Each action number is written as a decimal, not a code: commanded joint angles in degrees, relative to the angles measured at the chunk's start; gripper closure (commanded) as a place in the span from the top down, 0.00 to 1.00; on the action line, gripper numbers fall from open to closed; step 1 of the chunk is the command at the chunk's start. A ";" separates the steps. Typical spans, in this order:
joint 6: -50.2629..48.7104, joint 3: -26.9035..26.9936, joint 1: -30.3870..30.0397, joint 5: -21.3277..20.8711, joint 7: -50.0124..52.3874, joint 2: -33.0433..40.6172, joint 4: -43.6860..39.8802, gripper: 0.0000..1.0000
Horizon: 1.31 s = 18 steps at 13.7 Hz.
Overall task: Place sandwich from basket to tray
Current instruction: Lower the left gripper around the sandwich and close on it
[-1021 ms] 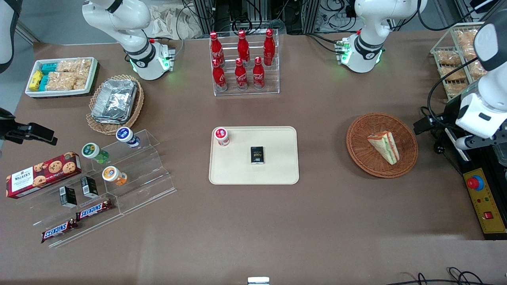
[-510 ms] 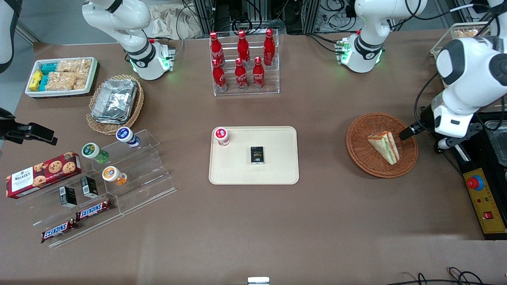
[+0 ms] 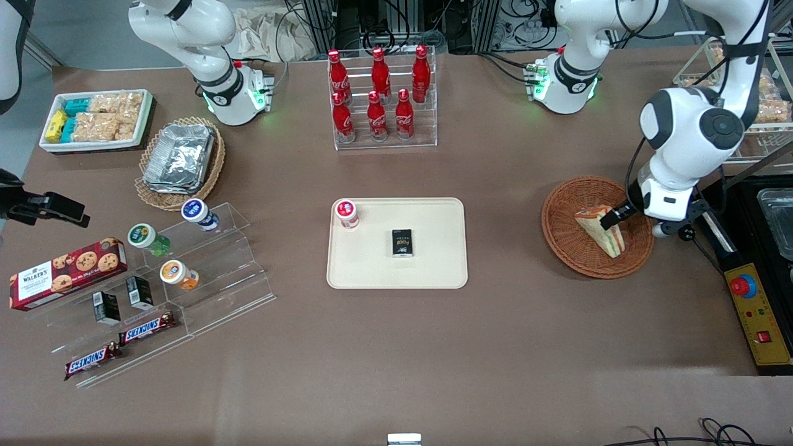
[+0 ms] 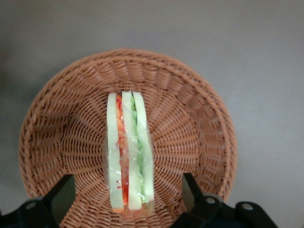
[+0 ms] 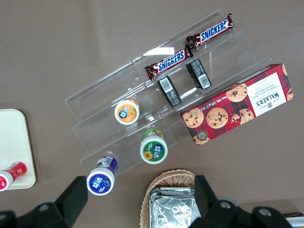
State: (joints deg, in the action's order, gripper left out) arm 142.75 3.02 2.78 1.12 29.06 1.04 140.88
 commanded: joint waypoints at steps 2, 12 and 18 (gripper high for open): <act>5.42 -0.47 0.47 -0.16 1.18 -3.14 2.20 1.00; 12.73 -0.38 1.27 -0.24 0.12 -7.11 5.19 0.00; -4.73 0.06 -1.63 0.02 -11.01 0.53 -1.38 0.00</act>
State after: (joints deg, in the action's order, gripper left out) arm 145.06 3.09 3.26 1.15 23.13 -2.26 142.52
